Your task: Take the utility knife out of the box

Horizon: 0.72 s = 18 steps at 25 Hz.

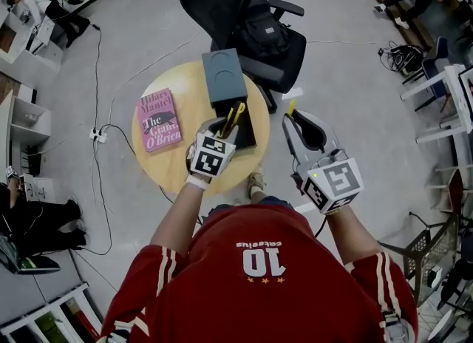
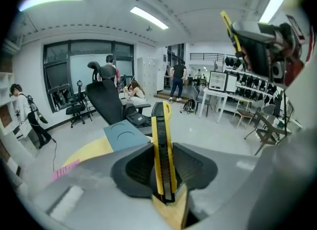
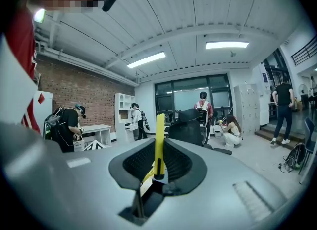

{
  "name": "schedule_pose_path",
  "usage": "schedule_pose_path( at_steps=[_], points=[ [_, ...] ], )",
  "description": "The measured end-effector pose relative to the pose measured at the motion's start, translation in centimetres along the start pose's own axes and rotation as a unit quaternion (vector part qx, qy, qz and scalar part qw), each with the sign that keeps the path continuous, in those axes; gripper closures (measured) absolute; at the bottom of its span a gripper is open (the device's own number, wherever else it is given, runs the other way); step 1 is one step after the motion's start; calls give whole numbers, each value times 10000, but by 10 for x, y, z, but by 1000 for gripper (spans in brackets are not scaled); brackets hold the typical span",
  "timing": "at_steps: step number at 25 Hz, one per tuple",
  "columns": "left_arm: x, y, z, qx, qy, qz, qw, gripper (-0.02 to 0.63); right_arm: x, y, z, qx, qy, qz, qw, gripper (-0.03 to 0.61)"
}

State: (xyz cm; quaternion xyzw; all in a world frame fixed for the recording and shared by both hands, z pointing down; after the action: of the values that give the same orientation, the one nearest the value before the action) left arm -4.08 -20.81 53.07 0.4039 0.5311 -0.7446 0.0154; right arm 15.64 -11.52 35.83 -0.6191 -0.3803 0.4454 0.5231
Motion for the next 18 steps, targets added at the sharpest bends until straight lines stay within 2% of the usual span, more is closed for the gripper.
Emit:
schedule_pose_path(
  at_steps=[4, 9, 14, 18],
  points=[
    [39, 17, -11, -78, -1, -445, 9990, 483, 6, 6, 12, 36, 93, -83, 9999, 528],
    [86, 32, -24, 23, -94, -1084, 9941, 483, 16, 10, 26, 124, 146, -160, 9997, 528],
    [119, 34, -30, -87, -88, -1550, 9878, 485, 25, 16, 38, 209, 185, -226, 9994, 528],
    [139, 33, -33, -102, -85, -1749, 9845, 485, 33, 19, 47, 240, 163, -290, 9992, 528]
  ],
)
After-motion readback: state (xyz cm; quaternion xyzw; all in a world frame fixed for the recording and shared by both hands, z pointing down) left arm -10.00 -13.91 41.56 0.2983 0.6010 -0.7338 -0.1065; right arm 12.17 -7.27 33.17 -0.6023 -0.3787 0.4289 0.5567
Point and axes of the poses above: the fingertips, and each gripper's own axes: x backward along the fingers, z to its left, y out of its top, the point moved 9 cm from there along x, backward along the fingers, and after that the axes turned 7 degrees about -y, right-handed, at the moved point
